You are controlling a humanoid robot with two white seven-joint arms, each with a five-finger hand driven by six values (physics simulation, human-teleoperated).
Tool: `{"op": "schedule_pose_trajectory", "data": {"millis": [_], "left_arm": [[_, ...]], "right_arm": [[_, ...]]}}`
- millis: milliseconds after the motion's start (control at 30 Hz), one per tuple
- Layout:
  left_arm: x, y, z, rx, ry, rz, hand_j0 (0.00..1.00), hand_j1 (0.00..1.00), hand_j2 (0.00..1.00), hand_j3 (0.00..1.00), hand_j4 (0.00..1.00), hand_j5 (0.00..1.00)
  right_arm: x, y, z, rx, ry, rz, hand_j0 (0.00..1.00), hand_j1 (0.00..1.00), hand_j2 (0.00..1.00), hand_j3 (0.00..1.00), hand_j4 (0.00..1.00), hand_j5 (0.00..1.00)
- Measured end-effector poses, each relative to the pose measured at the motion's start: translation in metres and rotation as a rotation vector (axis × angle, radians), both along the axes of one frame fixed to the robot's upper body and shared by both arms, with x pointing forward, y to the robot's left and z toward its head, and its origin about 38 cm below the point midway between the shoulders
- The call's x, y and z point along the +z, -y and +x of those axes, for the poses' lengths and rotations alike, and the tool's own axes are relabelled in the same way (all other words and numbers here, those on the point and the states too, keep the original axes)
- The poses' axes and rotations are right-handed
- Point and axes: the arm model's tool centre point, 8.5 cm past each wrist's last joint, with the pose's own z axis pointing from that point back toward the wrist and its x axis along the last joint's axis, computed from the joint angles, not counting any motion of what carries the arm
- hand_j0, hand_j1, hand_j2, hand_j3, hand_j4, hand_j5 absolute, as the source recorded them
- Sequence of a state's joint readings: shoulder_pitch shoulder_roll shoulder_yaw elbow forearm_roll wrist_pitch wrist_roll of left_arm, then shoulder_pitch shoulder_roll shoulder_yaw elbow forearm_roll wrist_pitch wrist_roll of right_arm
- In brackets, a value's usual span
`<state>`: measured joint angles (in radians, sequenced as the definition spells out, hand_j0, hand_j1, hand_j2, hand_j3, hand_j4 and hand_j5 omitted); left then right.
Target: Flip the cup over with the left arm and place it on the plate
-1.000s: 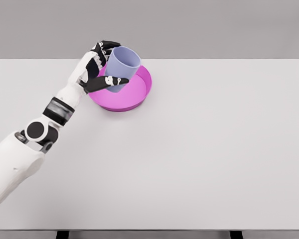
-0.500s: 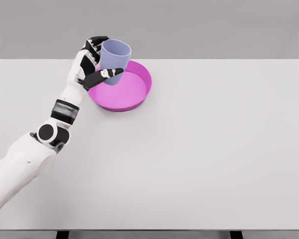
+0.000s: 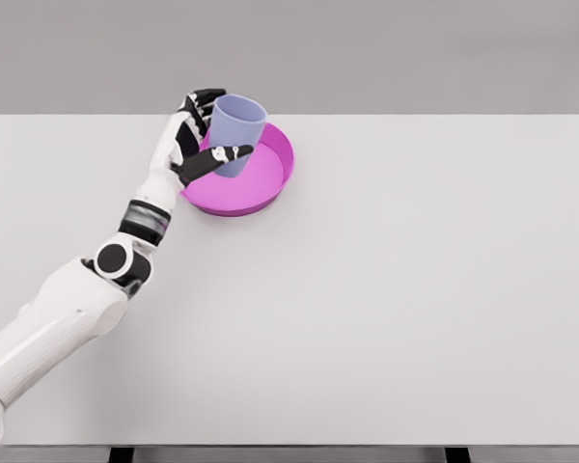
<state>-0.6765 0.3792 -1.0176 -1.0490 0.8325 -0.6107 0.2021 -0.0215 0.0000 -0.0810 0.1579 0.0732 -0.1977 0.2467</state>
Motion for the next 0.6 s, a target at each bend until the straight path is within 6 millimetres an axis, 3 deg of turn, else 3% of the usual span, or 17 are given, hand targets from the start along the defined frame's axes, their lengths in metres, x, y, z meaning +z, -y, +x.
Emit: {"op": "schedule_pose_trajectory", "data": {"millis": [167,333,600], "left_arm": [[-0.006,0.001,-0.002,0.010,-0.017,0.007,0.34,0.34,0.34,0.34,0.34,0.34],[0.003,-0.002,0.007,0.038,0.000,0.002,0.34,0.34,0.34,0.34,0.34,0.34],[0.002,-0.001,0.010,0.095,-0.010,-0.026,0.34,0.34,0.34,0.34,0.34,0.34]], "right_arm": [[0.000,0.000,0.000,0.000,0.000,0.000,1.00,1.00,1.00,1.00,1.00,1.00],[0.000,0.000,0.000,0.000,0.000,0.000,1.00,1.00,1.00,1.00,1.00,1.00],[0.000,0.000,0.000,0.000,0.000,0.000,1.00,1.00,1.00,1.00,1.00,1.00]]}}
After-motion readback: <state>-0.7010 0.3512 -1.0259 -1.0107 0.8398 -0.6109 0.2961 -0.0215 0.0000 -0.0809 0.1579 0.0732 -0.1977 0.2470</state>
